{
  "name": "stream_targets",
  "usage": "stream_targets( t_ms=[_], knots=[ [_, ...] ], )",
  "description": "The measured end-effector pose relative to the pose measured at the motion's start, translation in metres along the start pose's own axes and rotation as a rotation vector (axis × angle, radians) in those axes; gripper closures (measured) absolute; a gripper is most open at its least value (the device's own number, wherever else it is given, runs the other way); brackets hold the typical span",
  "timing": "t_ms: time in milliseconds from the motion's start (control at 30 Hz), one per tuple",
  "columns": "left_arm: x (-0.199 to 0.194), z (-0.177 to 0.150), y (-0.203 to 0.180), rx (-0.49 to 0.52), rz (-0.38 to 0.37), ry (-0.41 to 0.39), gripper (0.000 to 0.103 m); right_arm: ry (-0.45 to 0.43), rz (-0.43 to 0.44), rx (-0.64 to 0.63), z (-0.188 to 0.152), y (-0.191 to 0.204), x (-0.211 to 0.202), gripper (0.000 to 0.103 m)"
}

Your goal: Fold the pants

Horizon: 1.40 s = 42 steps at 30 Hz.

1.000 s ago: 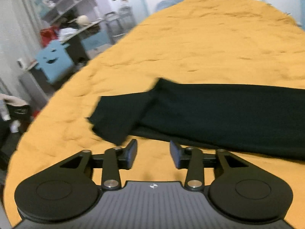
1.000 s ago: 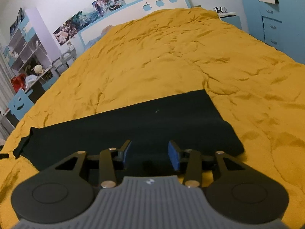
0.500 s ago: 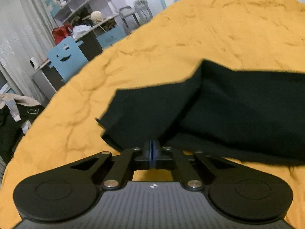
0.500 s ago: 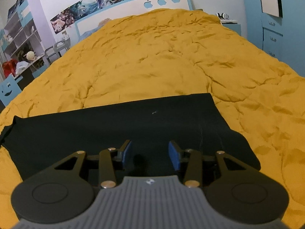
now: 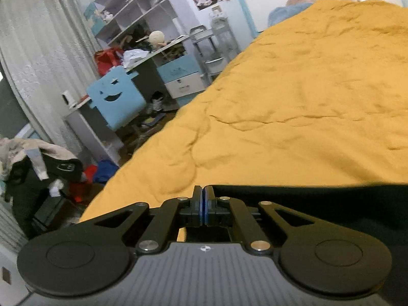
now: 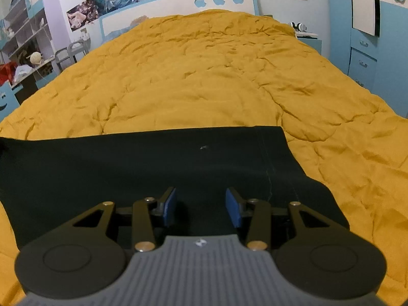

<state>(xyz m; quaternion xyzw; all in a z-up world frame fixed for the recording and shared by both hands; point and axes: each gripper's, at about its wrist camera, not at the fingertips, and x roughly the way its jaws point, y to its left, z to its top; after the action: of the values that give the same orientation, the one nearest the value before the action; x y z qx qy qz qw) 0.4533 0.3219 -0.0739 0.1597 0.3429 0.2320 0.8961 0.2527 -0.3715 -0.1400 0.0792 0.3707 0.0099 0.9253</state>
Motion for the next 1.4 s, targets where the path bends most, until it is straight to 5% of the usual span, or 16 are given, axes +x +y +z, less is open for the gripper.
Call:
stream_targets(
  t_ms=[200,467,600,967,1200,1300,1400],
  knots=[
    [0.012,0.0,0.014,-0.156,0.095,0.004,0.065,0.006,-0.022,-0.012,0.004,0.003,0.003,0.063],
    [-0.029,-0.039,0.056,-0.412,-0.129,0.105,0.065,0.011,-0.064,-0.043,0.007,0.016,-0.009,0.063],
    [-0.053,-0.048,0.057,-0.36,-0.156,0.119,0.065,-0.005,-0.046,-0.099,0.006,0.037,-0.031,0.063],
    [-0.109,-0.048,0.079,-0.287,-0.191,0.097,0.065,0.053,0.218,-0.327,-0.033,0.161,-0.065,0.064],
    [-0.131,-0.054,0.108,-0.312,-0.225,0.092,0.065,0.079,0.193,-0.546,-0.074,0.219,-0.051,0.067],
    [-0.128,-0.058,0.112,-0.364,-0.298,0.108,0.065,0.078,0.144,-0.6,-0.081,0.223,-0.039,0.074],
    [-0.12,-0.058,0.109,-0.41,-0.348,0.125,0.065,0.073,0.126,-0.607,-0.08,0.214,-0.036,0.096]
  ],
)
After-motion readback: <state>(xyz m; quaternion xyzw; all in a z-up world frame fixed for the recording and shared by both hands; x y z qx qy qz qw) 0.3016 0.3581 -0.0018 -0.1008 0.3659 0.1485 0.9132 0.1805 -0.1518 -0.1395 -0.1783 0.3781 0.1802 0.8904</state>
